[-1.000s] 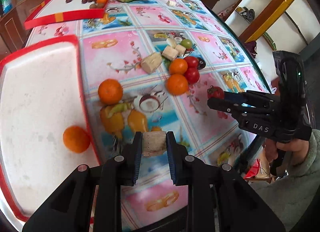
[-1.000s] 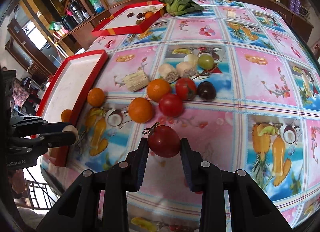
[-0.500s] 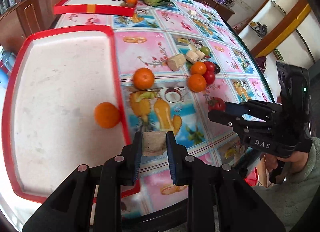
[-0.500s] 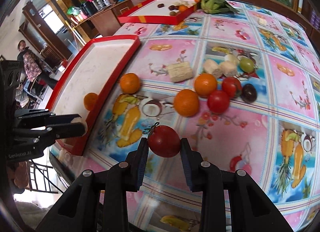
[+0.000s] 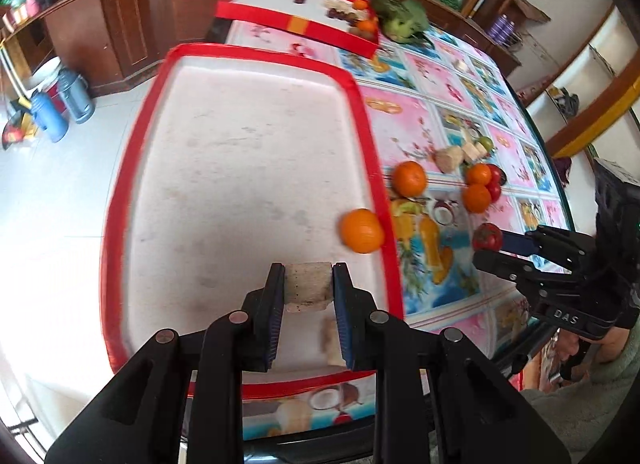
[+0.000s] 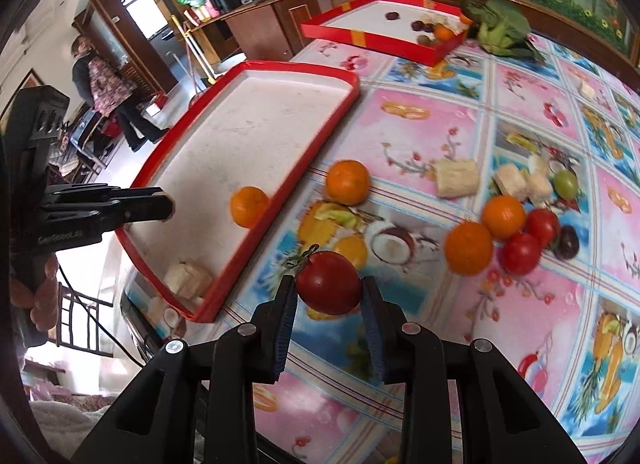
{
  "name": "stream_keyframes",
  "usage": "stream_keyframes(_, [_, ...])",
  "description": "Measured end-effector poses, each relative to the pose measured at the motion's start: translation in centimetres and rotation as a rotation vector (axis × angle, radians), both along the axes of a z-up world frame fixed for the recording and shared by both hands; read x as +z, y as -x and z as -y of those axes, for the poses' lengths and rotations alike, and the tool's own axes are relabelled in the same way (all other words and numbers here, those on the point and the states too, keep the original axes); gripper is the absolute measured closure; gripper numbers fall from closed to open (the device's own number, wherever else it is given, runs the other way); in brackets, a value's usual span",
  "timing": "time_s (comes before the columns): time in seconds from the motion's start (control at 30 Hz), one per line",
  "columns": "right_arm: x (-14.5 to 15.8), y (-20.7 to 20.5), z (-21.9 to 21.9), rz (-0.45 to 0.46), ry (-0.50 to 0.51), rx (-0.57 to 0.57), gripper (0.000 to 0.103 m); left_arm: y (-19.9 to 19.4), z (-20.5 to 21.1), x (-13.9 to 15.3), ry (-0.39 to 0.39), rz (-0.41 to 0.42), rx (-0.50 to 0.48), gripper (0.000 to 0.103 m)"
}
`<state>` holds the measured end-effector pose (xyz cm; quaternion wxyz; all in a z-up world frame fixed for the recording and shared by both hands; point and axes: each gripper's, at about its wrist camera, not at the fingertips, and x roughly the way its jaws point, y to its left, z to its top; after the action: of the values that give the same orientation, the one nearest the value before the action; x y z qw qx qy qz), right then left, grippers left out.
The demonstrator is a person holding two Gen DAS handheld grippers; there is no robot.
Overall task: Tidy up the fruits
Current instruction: 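Carry the cube and tomato into the white tray and open both tools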
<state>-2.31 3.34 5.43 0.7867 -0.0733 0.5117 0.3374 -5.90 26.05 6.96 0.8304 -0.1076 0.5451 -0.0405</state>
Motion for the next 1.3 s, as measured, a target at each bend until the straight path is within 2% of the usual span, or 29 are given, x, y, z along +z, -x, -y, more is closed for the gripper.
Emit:
stream_keyframes(0.13, [0.4, -0.4, -1.8, 0.007, -0.001, 0.032, 0.070, -0.2, -0.6, -0.7, -0.008, -0.014, 0.003, 0.082])
stream_keyframes(0.63, [0.3, -4.4, -9.2, 0.010, 0.020, 0.114, 0.070, -0.9, 2.7, -3.0, 0.018, -0.055, -0.110, 0.082])
stream_keyframes(1.0, [-3.0, -6.2, -13.4, -0.026, 0.094, 0.176, 0.070, -1.1, 3.6, -4.0, 0.035, -0.090, -0.138, 0.082])
stream_keyframes(1.3, [-3.9, -5.6, -14.9, 0.011, 0.160, 0.245, 0.069, -1.3, 3.7, -4.2, 0.046, -0.107, -0.141, 0.082])
